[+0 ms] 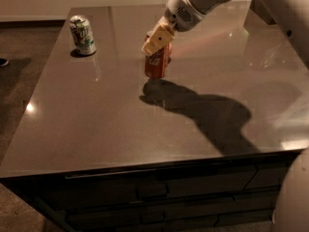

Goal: Move coke can near apple

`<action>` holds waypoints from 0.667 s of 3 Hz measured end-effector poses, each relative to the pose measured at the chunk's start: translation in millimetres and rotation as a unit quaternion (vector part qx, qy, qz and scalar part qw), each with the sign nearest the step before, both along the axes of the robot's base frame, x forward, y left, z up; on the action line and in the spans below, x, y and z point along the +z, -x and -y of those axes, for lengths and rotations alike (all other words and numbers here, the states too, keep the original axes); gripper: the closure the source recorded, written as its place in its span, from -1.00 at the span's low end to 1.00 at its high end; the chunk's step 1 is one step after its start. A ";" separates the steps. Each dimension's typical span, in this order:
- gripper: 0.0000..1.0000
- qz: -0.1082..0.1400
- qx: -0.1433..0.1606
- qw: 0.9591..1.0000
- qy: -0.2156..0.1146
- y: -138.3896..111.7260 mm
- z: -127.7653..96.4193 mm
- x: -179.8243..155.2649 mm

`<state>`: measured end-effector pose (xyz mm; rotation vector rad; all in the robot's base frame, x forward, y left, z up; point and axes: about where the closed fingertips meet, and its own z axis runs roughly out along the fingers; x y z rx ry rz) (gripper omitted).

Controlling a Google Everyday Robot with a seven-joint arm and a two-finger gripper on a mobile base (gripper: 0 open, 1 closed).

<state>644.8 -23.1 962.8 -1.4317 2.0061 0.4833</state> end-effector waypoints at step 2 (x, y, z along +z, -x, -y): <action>0.70 0.022 -0.094 0.995 -0.022 -47.1 32.6 -5.5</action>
Offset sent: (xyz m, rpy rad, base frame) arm 0.0668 -0.0565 -0.0155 0.0423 -0.0967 -0.2726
